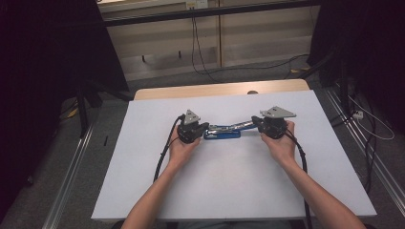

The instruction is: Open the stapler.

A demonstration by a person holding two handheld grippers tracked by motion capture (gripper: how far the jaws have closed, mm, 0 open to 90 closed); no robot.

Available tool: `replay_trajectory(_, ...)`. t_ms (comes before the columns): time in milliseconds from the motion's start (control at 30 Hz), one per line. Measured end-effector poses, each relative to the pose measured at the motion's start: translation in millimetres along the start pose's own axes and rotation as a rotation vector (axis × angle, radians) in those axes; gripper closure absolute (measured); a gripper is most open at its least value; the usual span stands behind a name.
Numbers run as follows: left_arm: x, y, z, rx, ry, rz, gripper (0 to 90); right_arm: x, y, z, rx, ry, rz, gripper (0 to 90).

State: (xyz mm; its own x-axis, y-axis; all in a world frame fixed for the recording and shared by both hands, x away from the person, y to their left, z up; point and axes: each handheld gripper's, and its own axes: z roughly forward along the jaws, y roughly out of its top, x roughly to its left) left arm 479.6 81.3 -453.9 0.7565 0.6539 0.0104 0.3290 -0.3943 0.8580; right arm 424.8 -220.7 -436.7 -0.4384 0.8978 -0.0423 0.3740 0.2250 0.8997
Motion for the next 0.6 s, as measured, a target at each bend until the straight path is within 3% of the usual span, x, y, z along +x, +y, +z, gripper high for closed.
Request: replay_trajectory(600, 1.2, 0.3, -0.1, 0.002, -0.01, -0.009, 90.0, -6.5, -10.5, 4.6, 0.035, 0.005, 0.032, 90.0)
